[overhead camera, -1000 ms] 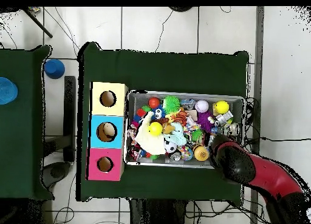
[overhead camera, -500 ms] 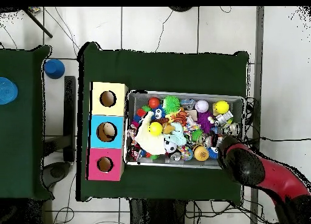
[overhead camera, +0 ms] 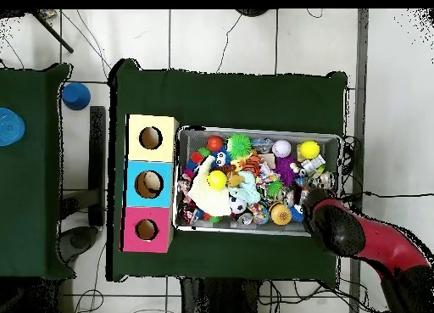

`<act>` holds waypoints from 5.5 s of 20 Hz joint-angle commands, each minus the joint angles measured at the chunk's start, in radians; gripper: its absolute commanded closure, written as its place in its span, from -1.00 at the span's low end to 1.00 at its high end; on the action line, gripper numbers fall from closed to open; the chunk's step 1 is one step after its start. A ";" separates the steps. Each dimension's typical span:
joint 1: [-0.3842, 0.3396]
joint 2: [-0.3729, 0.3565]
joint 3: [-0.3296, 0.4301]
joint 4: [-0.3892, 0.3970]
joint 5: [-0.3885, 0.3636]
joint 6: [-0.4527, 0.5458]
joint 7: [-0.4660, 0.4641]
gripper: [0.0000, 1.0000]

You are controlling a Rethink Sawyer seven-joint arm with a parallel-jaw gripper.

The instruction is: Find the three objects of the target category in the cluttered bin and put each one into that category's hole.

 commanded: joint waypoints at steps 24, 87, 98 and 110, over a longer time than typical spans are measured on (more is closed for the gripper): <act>0.015 0.175 -0.014 -0.120 -0.109 -0.098 0.026 -1.00; -0.047 -0.029 0.091 0.032 -0.139 0.109 -0.077 1.00; -0.126 -0.089 0.156 0.047 -0.103 0.256 -0.134 1.00; -0.096 0.008 0.117 -0.014 -0.151 0.218 -0.065 1.00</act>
